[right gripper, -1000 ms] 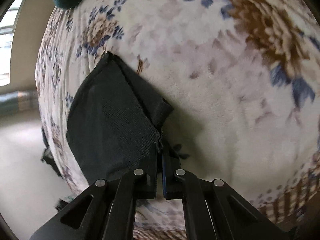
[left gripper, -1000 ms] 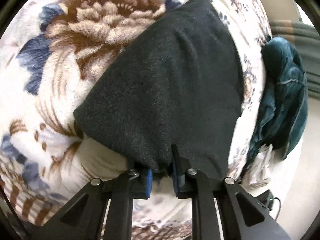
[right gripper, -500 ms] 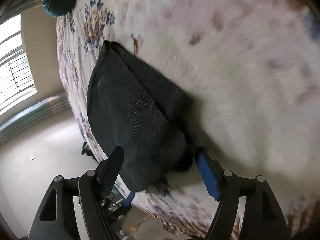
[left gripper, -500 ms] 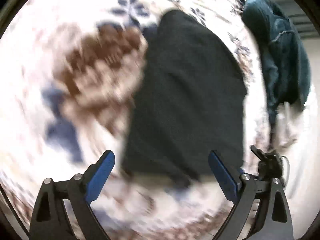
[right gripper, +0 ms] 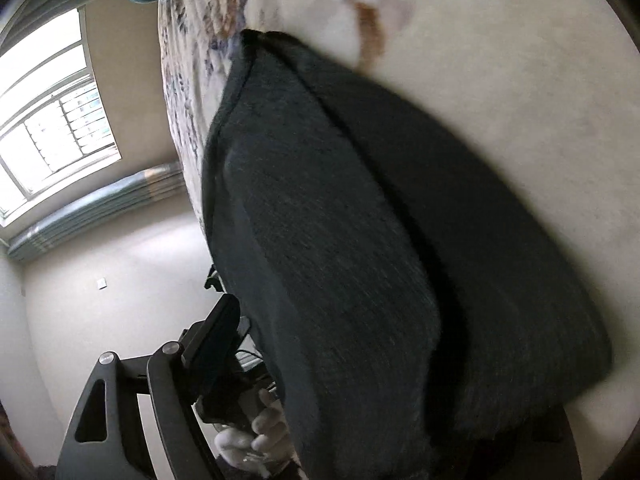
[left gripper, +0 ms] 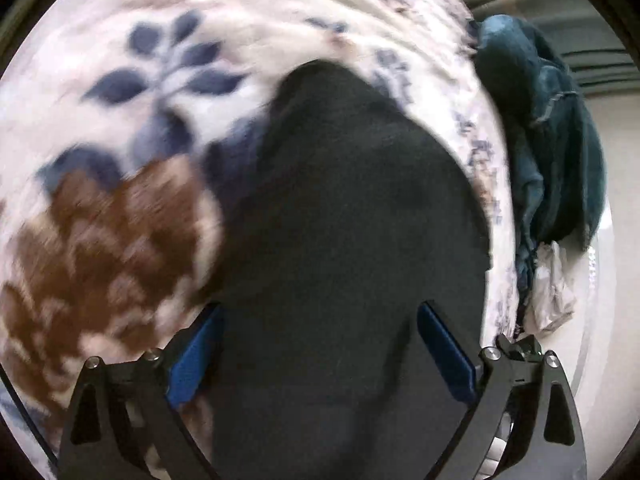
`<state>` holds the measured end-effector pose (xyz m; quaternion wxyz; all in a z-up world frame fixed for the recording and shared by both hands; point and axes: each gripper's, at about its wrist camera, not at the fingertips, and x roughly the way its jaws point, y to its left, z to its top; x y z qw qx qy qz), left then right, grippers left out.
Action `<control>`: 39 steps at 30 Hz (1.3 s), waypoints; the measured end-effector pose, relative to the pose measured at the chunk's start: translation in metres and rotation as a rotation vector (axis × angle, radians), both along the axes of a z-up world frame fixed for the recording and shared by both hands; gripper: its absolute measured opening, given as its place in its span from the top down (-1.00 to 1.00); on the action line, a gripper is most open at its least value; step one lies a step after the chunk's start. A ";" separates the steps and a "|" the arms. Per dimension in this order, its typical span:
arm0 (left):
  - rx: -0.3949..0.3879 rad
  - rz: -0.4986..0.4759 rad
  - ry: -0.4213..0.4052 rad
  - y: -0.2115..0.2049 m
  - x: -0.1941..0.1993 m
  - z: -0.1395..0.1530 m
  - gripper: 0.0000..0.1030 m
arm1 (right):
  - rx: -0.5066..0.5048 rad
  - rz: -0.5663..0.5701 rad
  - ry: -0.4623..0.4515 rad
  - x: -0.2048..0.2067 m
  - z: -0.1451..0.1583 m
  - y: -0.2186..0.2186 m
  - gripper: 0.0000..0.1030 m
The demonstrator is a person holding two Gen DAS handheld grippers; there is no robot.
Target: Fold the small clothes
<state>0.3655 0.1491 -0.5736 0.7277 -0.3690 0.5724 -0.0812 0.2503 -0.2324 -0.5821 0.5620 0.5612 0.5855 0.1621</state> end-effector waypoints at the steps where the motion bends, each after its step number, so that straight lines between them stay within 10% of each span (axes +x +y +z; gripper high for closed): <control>1: -0.004 0.003 -0.039 -0.002 0.001 0.005 -0.80 | 0.003 -0.002 -0.012 0.002 0.002 0.002 -0.65; 4: 0.067 -0.001 -0.110 -0.009 0.002 0.019 0.25 | -0.021 0.019 -0.016 0.013 0.007 0.010 -0.64; 6: 0.073 0.015 -0.108 -0.006 0.004 0.020 0.45 | -0.079 0.061 0.007 0.020 0.008 0.021 -0.48; 8: 0.017 0.056 -0.095 0.003 0.002 0.022 0.49 | -0.125 0.090 0.013 0.024 0.012 0.025 0.24; 17: -0.026 -0.025 -0.153 -0.003 0.040 0.073 0.52 | -0.220 0.098 -0.110 0.036 0.089 0.036 0.36; 28: -0.032 -0.079 -0.334 0.024 0.228 0.132 0.53 | -0.227 0.018 -0.296 0.172 0.178 0.049 0.37; 35: 0.039 -0.115 -0.323 0.043 0.375 0.100 0.51 | -0.263 -0.019 -0.385 0.327 0.180 0.075 0.37; 39: 0.083 -0.134 -0.087 0.055 0.433 0.028 0.36 | -0.279 -0.012 -0.302 0.393 0.134 0.084 0.26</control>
